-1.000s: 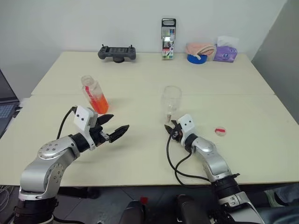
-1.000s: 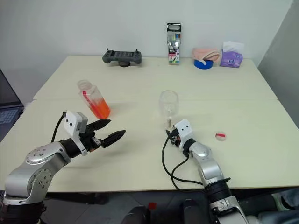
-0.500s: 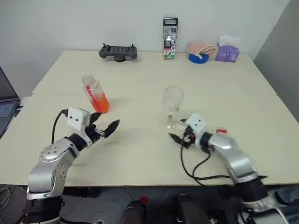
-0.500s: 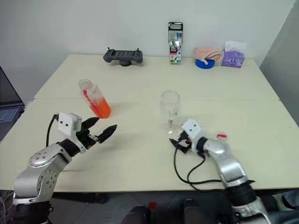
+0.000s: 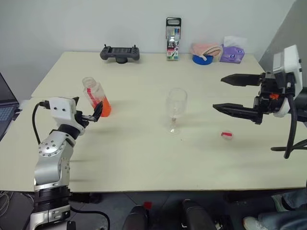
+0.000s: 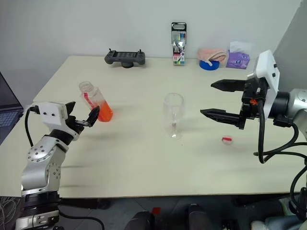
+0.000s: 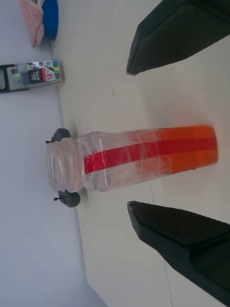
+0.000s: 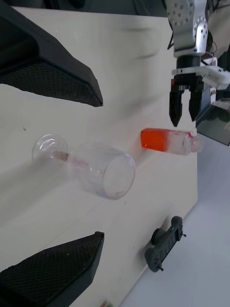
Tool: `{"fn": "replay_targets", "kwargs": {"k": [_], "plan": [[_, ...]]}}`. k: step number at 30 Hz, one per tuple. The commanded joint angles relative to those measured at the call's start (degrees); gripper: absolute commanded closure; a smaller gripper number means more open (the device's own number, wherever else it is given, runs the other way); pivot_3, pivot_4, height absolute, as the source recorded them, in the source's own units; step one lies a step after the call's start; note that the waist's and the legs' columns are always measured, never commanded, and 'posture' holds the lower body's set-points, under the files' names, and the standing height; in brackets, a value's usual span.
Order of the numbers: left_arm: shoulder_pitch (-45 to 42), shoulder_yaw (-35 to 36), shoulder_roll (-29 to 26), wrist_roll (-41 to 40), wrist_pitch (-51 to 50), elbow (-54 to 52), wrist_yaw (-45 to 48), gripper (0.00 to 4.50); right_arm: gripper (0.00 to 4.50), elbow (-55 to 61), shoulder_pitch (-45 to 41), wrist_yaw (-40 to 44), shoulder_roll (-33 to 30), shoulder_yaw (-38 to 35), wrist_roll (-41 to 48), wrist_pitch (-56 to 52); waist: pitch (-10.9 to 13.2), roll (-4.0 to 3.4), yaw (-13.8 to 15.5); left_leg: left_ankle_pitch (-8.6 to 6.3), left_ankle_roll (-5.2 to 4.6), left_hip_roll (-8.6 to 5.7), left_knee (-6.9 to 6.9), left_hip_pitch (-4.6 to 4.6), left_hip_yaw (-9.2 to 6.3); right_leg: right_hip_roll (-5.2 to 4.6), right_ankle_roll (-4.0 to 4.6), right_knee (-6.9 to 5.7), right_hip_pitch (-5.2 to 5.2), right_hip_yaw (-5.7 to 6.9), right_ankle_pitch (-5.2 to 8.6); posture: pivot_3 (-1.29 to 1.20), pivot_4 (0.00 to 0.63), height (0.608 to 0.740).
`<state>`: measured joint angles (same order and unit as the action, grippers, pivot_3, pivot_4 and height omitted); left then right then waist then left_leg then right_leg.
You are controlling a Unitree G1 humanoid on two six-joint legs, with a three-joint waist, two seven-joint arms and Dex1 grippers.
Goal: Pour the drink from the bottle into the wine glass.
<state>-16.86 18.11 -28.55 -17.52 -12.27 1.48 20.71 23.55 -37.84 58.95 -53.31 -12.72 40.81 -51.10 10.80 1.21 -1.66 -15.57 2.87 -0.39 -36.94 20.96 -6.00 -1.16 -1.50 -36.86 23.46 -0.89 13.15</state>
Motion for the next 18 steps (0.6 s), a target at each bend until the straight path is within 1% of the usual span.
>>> {"fn": "replay_targets", "kwargs": {"k": [1, 4, 11, 18], "plan": [[-2.36, 0.3, -0.15, 1.24, 1.83, 1.1, -1.01, 0.0, 0.05, -0.14, -1.55, 0.69, -1.38, 1.06, 0.19, 1.61, 0.01, 0.01, 0.06, 0.0, 0.01, -0.03, -0.01, 0.03, 0.02, -0.05, -0.02, 0.01, 0.01, -0.02, 0.01, 0.0, 0.15, 0.74], [-3.76, 0.45, -0.54, 1.65, 2.83, 3.43, -0.59, 0.0, 0.05, 0.01, -1.19, 0.73, -1.94, 1.56, 0.4, 2.11, 0.01, 0.01, 0.16, -0.01, 0.02, -0.06, -0.01, 0.07, 0.03, -0.1, -0.05, 0.01, 0.05, -0.03, 0.02, 0.0, 0.15, 0.74], [-11.03, -1.15, -0.82, 2.34, 6.9, 13.34, 2.74, 0.0, 0.05, 0.66, -0.37, 0.27, -2.34, 2.09, 0.85, 2.45, 0.01, 0.01, 0.2, -0.01, 0.02, -0.04, -0.04, 0.04, 0.02, -0.06, -0.05, -0.05, 0.05, 0.0, 0.02, 0.0, 0.15, 0.74], [-19.91, -3.0, 0.53, 4.73, 12.93, 26.12, 2.24, 0.0, 0.05, 0.41, 1.21, 0.15, -3.3, 2.14, 0.09, 3.08, 0.01, 0.01, 0.22, -0.01, 0.03, -0.04, -0.03, 0.06, 0.01, -0.06, -0.05, -0.04, 0.06, 0.01, 0.02, 0.0, 0.15, 0.74]]}}
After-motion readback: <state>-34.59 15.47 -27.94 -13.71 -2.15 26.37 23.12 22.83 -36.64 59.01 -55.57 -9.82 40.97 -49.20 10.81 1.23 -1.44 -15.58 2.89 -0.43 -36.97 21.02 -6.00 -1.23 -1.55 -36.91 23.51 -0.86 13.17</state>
